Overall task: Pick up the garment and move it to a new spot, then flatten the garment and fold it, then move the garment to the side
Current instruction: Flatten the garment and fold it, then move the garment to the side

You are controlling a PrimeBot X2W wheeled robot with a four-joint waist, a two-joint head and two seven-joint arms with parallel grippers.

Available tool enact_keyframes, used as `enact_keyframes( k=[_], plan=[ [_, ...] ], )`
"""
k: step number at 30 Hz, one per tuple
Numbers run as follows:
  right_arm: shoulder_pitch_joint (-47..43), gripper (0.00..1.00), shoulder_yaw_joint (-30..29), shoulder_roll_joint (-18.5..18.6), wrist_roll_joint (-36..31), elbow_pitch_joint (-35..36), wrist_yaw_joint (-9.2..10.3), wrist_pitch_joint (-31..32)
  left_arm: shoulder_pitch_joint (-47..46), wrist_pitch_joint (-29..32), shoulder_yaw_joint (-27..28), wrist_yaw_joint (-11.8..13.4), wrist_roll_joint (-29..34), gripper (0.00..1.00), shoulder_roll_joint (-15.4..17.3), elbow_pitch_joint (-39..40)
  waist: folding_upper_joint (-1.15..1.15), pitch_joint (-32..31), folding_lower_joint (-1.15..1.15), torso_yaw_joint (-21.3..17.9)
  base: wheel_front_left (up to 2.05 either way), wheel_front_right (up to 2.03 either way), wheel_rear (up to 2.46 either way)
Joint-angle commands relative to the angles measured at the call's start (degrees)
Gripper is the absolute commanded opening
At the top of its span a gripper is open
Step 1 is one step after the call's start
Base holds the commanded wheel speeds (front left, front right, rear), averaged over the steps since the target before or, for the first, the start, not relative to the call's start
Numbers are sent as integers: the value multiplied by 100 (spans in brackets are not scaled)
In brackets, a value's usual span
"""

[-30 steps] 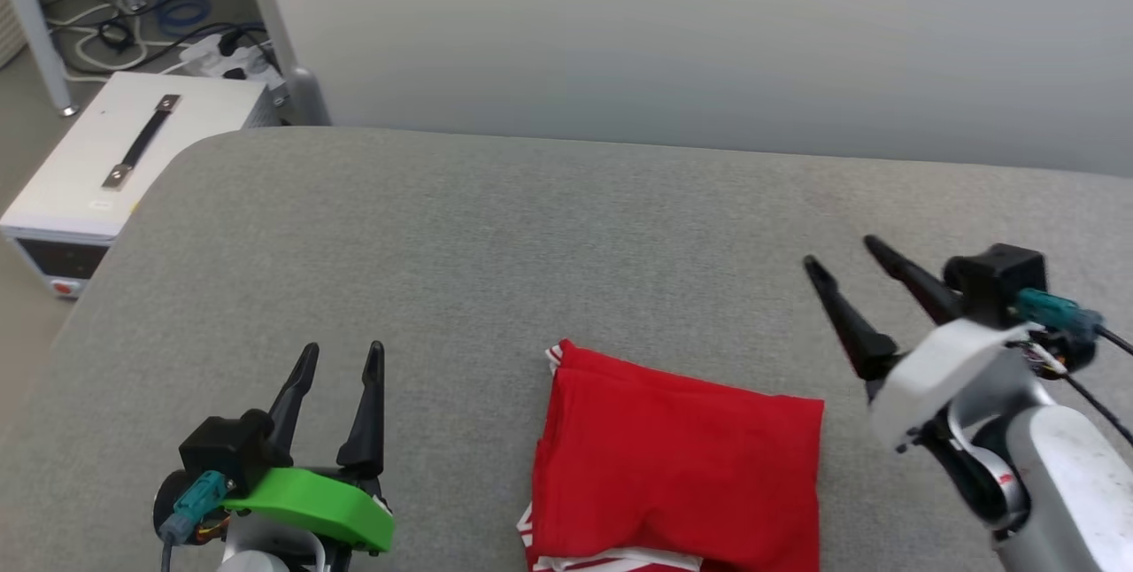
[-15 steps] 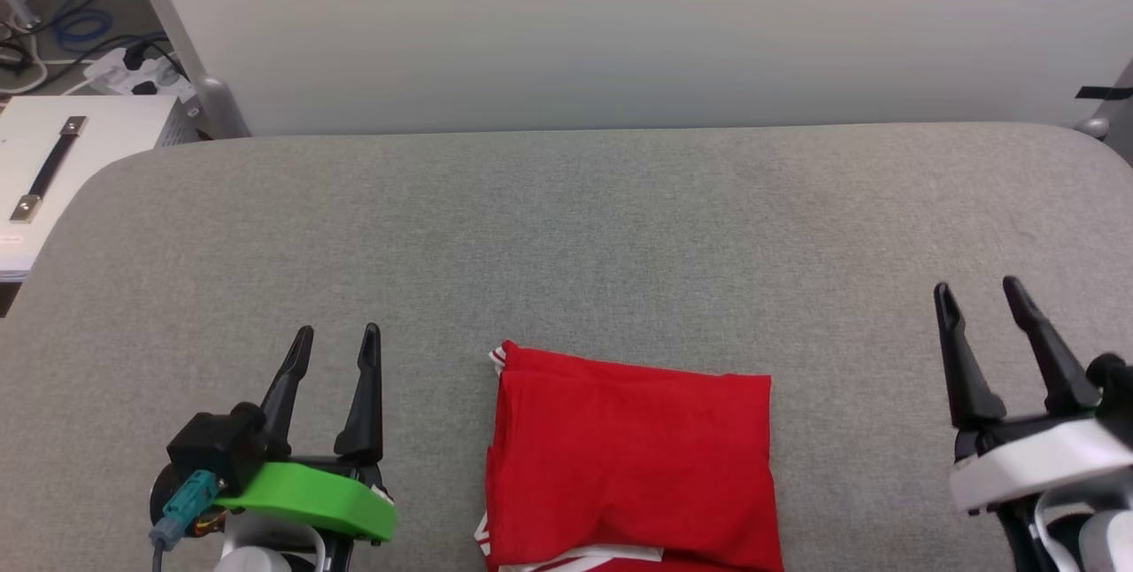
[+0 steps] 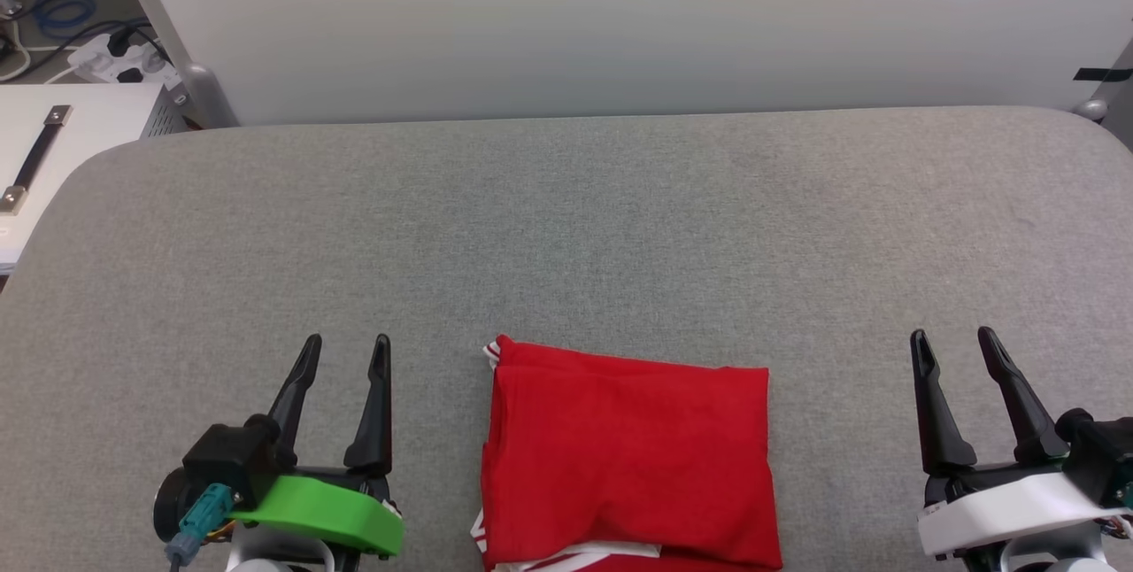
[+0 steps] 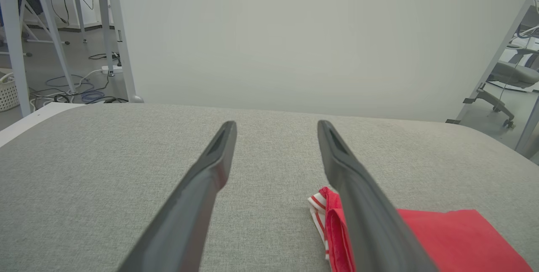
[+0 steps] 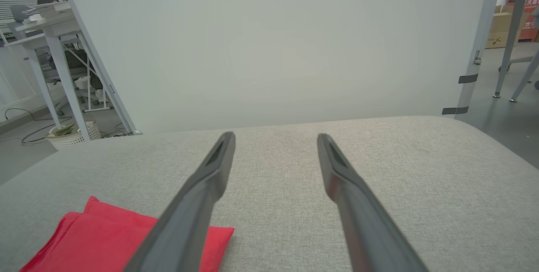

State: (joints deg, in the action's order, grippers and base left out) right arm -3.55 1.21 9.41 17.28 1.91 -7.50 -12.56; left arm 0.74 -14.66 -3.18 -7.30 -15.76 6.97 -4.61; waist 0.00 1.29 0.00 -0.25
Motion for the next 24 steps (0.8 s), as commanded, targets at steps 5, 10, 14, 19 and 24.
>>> enact_keyframes(
  k=[5, 10, 14, 19, 24],
  plan=[
    [12, 100, 21, 10, -41, -68, 1, -47, 53, -34, -12, -18, 64, 100, -21, 31, 0, 18, 0, 46, 0, 0, 0],
    [19, 100, 19, 34, -28, -87, 1, 4, 17, -34, -25, -19, 90, 100, -34, 11, 0, 22, 0, 111, 0, 0, 0],
    [48, 100, 162, 113, 55, -90, 1, 290, -1, -34, -54, -19, 112, 100, -32, -3, 0, 74, 0, 179, 0, 0, 0],
    [251, 100, 738, 433, 511, -10, 1, 2045, -80, -34, -98, -19, 126, 100, -9, -33, 0, 257, 0, 302, 0, 0, 0],
    [407, 100, 873, 447, 929, 181, 1, 3933, -199, -34, -178, -19, 129, 100, -16, -68, 0, 466, 0, 443, 0, 0, 0]
  ],
)
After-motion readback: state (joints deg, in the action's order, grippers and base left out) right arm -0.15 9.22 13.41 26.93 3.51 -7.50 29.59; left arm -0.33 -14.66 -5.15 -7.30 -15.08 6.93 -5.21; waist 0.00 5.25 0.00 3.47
